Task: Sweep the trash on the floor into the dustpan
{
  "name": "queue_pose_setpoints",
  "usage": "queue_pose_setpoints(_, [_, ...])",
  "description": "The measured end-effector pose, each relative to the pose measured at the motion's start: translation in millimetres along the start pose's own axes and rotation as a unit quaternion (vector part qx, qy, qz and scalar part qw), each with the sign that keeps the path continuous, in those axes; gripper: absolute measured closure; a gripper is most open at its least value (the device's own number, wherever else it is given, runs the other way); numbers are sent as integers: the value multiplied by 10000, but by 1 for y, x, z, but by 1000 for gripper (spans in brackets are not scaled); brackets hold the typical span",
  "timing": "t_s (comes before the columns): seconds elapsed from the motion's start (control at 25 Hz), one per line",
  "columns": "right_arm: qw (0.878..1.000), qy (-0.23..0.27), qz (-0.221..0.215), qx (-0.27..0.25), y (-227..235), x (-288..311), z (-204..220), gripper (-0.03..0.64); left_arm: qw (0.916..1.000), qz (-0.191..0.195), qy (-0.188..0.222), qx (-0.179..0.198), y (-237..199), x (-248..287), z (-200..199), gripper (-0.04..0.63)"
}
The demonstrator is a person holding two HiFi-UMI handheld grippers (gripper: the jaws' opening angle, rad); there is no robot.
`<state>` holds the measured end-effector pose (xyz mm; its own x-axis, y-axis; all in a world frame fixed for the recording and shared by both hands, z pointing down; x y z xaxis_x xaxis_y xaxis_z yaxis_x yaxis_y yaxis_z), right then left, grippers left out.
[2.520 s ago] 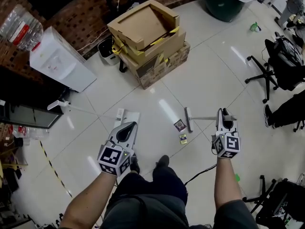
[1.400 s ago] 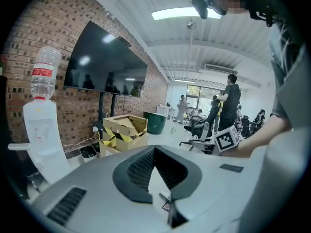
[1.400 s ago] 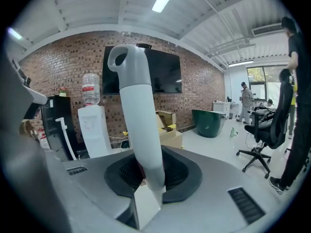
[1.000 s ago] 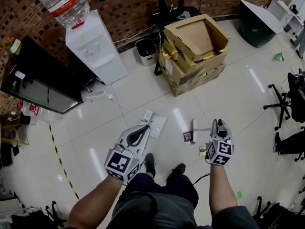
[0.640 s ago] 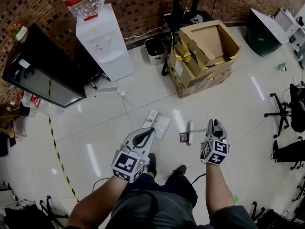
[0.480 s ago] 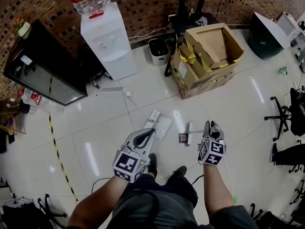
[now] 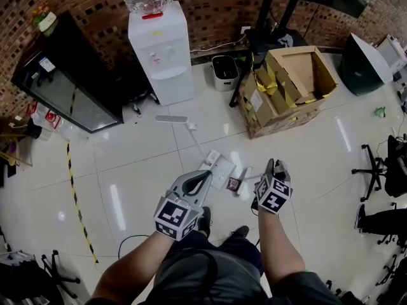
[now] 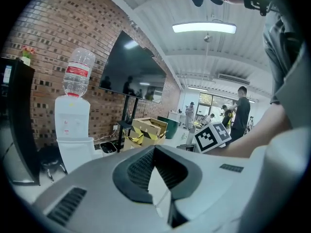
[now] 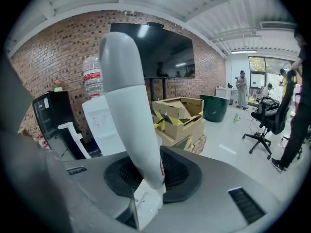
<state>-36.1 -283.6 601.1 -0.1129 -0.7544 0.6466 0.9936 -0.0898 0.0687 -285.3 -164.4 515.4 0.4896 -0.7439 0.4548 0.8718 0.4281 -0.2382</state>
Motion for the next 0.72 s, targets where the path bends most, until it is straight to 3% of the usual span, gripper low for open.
queue_pose_setpoints(0.44, [9957, 108, 393, 831, -23, 5, -10, 537, 9998, -171, 48, -121, -28, -27, 11, 586])
queue_pose_setpoints(0.72, [9958, 352, 74, 846, -47, 4, -22, 537, 9995, -252, 54, -197, -35, -43, 11, 586])
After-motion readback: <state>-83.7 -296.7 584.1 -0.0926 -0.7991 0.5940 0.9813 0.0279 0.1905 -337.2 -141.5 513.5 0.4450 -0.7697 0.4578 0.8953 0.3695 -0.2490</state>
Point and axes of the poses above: the fingertips, and each gripper's own axes: x forward along the fingers, y to its right, z out of its underside, the point moved 7 cm from there along -x, backward along the fingers, and after that the axes turned 8 degrees about -y, right-handed, at the moved point
